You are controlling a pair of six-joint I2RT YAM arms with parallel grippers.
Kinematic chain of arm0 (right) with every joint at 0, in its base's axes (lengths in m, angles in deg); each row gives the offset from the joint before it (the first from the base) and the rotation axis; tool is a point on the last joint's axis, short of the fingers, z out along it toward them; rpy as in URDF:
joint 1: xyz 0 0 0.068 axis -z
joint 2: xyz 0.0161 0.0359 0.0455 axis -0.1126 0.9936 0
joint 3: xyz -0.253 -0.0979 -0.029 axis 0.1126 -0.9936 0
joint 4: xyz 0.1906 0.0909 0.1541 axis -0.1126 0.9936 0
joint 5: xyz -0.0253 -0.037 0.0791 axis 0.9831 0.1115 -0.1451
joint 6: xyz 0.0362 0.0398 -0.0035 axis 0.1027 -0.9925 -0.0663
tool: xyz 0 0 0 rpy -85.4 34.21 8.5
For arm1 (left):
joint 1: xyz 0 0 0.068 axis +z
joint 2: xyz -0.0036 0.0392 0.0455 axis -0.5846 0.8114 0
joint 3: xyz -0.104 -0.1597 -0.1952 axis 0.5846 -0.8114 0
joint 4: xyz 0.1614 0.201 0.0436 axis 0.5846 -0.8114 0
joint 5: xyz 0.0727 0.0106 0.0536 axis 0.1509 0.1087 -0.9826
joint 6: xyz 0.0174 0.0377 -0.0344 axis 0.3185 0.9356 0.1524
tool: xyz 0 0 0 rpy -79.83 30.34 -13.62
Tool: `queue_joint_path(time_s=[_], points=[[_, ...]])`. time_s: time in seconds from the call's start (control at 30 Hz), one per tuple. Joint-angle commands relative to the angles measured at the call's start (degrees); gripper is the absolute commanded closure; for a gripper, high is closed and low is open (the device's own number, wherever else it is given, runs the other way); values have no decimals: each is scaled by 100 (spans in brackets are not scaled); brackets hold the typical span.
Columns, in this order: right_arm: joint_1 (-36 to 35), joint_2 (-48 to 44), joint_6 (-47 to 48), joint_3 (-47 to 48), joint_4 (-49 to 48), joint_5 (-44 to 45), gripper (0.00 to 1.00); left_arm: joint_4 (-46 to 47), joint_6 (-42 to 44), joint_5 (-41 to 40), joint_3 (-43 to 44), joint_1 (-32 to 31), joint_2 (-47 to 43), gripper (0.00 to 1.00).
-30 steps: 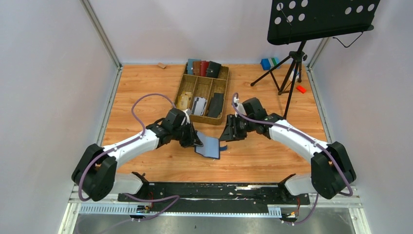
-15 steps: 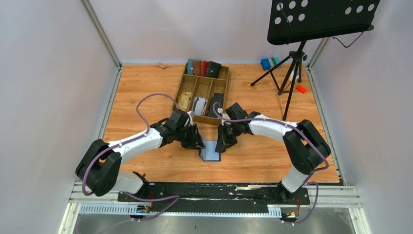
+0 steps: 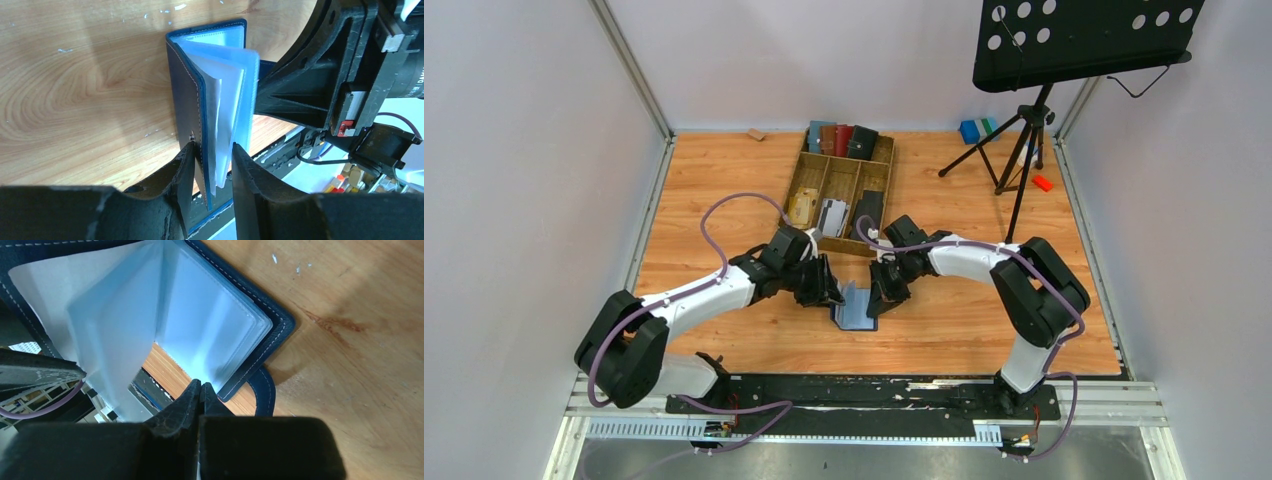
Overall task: Take the credit cards out of the card holder
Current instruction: Close the card holder at the center of the board.
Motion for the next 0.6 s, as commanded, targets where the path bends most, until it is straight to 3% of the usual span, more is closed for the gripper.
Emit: queue_joint_path(time_s=[0.0, 0.27, 0.57], points=[[-30, -46, 215, 169, -175, -194, 100, 139, -79, -84, -92, -14, -56, 61], [-19, -465, 228, 131, -313, -188, 95, 73, -166, -173, -156, -12, -33, 63], [-14, -599, 16, -9, -859, -607, 78, 193, -148, 17, -112, -15, -95, 59]])
